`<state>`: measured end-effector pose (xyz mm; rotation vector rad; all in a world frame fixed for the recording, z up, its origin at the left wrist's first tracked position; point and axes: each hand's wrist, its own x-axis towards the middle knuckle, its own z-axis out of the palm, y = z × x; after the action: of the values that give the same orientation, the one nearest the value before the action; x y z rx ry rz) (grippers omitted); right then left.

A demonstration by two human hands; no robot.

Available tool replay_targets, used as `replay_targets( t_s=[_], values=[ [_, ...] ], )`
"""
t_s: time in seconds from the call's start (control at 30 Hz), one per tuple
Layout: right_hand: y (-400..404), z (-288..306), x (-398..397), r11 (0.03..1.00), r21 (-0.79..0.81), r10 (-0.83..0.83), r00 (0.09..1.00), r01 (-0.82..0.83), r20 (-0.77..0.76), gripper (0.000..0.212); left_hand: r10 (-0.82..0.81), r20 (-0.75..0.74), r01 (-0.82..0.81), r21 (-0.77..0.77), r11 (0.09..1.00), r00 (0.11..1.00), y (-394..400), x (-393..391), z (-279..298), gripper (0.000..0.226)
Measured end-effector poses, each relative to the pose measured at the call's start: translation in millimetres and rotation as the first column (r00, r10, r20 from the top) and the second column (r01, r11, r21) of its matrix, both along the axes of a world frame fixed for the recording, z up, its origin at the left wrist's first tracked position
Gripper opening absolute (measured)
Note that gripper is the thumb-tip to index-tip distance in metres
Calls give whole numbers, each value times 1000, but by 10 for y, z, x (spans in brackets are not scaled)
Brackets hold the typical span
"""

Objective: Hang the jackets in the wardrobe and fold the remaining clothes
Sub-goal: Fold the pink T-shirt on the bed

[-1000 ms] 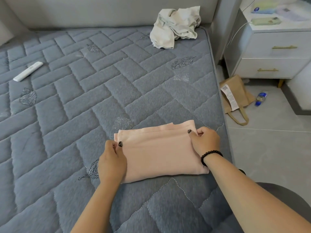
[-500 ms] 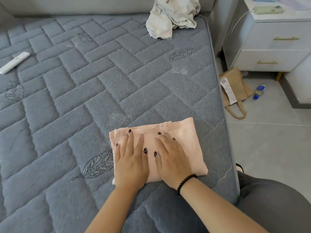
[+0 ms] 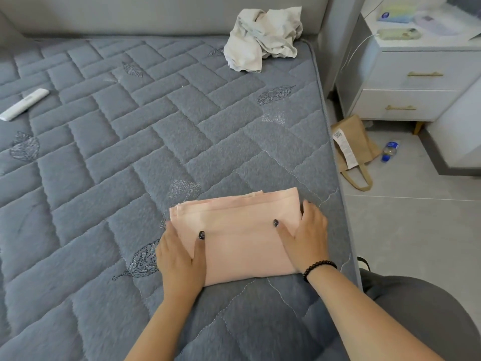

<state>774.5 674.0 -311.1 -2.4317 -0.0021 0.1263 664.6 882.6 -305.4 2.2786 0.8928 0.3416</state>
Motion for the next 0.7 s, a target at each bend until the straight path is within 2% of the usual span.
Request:
replay_targets(
  t_s=[0.07,0.13,0.2,0.27,0.37,0.43,0.5,0.6,0.7],
  values=[
    [19,55,21,974,199,-97,991,113,-88,72,116,72,-104,-163,981,991,30,-20,53,48],
    [14,100,48,946,261,-137,966,194,-219,54,178,-28,-177,-333,926,984,106,-28,102,52],
    [-33,158,55,927,288,-136,933,239,-334,47,135,-136,-186,-493,850,981,189,-52,158,51],
    [-106,236,38,907,338,-90,900,250,-426,50,93,-143,-165,-671,722,985,255,-92,213,43],
    [-214,378,-44,823,472,22,813,316,-582,38,88,-148,-172,-860,480,985,294,-149,279,44],
    [-286,485,-141,771,519,85,747,370,-659,30,60,-152,-163,-930,330,987,281,-190,323,49],
    [-363,556,-231,745,548,103,745,381,-659,29,29,-116,-120,-958,259,993,232,-238,388,50],
    [-450,664,-362,689,604,87,782,400,-617,26,9,-45,-46,-973,227,999,116,-303,481,52],
    [-529,794,-520,687,618,63,816,383,-575,22,-23,24,29,-974,227,999,-6,-344,593,47]
  ],
)
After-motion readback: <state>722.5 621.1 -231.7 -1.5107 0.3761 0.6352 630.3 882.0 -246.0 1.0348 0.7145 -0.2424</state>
